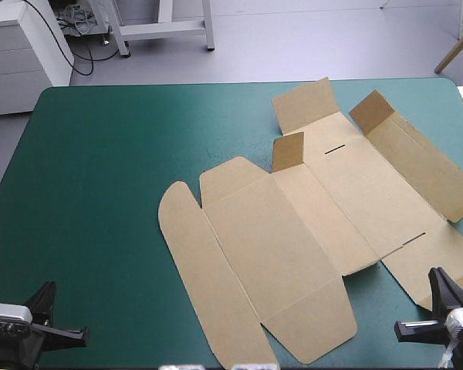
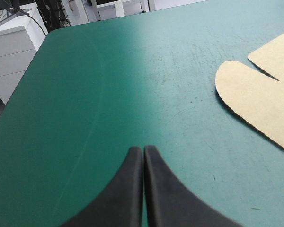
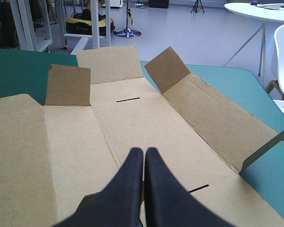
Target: Fold the box
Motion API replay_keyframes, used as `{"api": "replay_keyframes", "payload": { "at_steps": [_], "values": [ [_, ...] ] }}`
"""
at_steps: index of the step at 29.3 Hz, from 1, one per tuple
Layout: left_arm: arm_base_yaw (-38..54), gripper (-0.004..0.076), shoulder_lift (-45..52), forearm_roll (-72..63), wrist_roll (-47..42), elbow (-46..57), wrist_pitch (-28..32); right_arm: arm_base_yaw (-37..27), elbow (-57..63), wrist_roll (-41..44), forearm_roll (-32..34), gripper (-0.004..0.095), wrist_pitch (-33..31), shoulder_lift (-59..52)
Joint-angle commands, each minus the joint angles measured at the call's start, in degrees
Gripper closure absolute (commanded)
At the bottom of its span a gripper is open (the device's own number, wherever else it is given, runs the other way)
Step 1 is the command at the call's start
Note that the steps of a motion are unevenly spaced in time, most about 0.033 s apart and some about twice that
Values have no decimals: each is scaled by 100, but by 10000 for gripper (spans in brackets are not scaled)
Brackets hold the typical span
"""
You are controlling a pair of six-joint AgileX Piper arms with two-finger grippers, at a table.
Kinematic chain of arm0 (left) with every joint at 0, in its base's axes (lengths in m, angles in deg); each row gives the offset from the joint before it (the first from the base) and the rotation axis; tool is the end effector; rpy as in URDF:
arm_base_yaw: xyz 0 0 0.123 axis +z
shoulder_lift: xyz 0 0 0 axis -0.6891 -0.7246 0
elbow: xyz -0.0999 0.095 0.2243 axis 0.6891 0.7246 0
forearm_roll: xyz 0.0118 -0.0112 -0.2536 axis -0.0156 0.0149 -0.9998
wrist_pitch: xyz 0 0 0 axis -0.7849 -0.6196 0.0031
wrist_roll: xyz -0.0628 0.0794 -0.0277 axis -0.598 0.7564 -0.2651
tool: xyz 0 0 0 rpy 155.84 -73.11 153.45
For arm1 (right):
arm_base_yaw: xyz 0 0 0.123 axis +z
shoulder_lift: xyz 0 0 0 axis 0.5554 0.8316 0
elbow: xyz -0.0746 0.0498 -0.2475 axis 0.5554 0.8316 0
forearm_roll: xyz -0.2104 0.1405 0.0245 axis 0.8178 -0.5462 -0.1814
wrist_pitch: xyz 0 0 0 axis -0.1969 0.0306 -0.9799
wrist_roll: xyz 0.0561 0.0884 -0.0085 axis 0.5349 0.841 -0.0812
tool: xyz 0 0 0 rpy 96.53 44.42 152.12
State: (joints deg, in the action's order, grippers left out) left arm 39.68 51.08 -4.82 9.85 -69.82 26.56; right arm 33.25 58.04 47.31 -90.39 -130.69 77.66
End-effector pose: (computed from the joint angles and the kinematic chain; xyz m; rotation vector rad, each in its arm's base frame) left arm 0.0485 0.0012 0.2698 0.1134 1.8664 0.0515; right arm 0.0413 0.0059 0.3038 -0.0949 1.6924 -0.0066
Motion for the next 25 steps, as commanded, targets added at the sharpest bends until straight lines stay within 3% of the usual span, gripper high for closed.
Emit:
{"api": "replay_keyframes", "payload": {
  "at_steps": [1,18,21,25],
  "values": [
    [-7,734,73,-32,-59,-109,426,8,-119,-11,8,912,468,-103],
    [-7,734,73,-32,-59,-109,426,8,-119,-11,8,901,468,-103],
    [-7,734,73,-32,-59,-109,426,8,-119,-11,8,803,468,-103],
    [-7,734,73,-32,-59,-109,426,8,-119,-1,20,498,468,-103]
  ]
}}
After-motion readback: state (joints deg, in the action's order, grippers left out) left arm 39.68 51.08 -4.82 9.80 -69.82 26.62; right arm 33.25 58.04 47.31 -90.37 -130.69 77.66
